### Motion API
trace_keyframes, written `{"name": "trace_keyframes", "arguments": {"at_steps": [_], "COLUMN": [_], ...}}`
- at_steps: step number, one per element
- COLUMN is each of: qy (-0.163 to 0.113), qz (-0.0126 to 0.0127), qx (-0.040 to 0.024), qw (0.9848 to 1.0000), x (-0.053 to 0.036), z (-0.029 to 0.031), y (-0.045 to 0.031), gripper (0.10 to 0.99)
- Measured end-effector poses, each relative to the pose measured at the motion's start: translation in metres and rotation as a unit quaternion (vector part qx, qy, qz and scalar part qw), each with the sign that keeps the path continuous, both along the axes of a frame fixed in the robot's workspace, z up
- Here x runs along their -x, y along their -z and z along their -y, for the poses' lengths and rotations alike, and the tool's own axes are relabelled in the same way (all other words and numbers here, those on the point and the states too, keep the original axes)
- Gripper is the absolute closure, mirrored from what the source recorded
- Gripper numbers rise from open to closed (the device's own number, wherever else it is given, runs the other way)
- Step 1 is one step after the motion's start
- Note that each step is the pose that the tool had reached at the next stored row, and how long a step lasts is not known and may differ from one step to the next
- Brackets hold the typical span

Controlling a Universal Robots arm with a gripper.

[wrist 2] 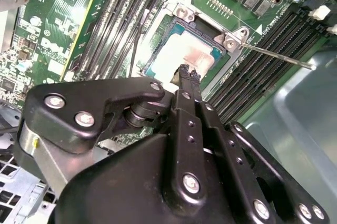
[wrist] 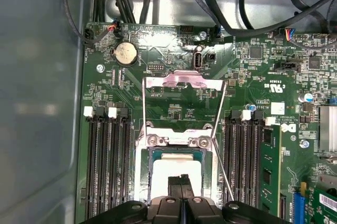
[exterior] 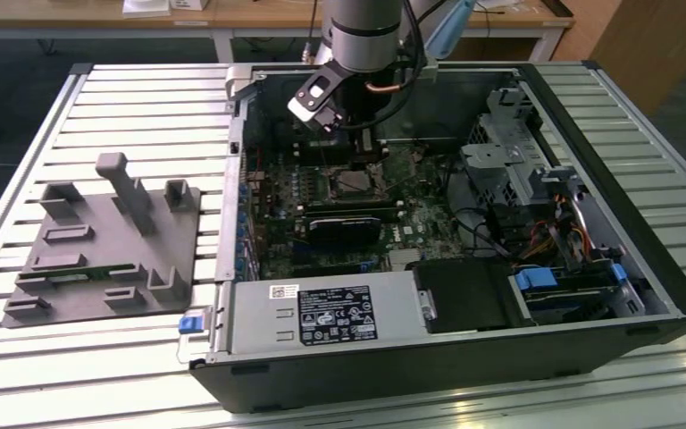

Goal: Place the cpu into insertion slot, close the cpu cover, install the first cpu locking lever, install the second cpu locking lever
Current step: 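Close the cpu cover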

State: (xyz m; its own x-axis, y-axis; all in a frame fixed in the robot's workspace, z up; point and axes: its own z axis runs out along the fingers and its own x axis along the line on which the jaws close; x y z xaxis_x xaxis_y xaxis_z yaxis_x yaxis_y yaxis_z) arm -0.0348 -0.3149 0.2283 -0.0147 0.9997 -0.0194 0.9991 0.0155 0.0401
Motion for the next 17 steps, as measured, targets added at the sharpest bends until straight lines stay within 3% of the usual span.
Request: {"name": "trace_keyframes", "arguments": {"at_steps": [7,15,17], "qy": [0.000,0.000,0.000], "qz": [0.0000,0.0000,0.0001], "qx": [0.0000,0.0000,-0.0001], "qw": [1.0000,1.0000,1.0000], "x": [0.0000,0.0000,0.0000], "z": [0.0000,0.0000,0.0001], "y": [-0.0078,-0.0353,-0.0358], "gripper": [0.980,0.980,0.980]}}
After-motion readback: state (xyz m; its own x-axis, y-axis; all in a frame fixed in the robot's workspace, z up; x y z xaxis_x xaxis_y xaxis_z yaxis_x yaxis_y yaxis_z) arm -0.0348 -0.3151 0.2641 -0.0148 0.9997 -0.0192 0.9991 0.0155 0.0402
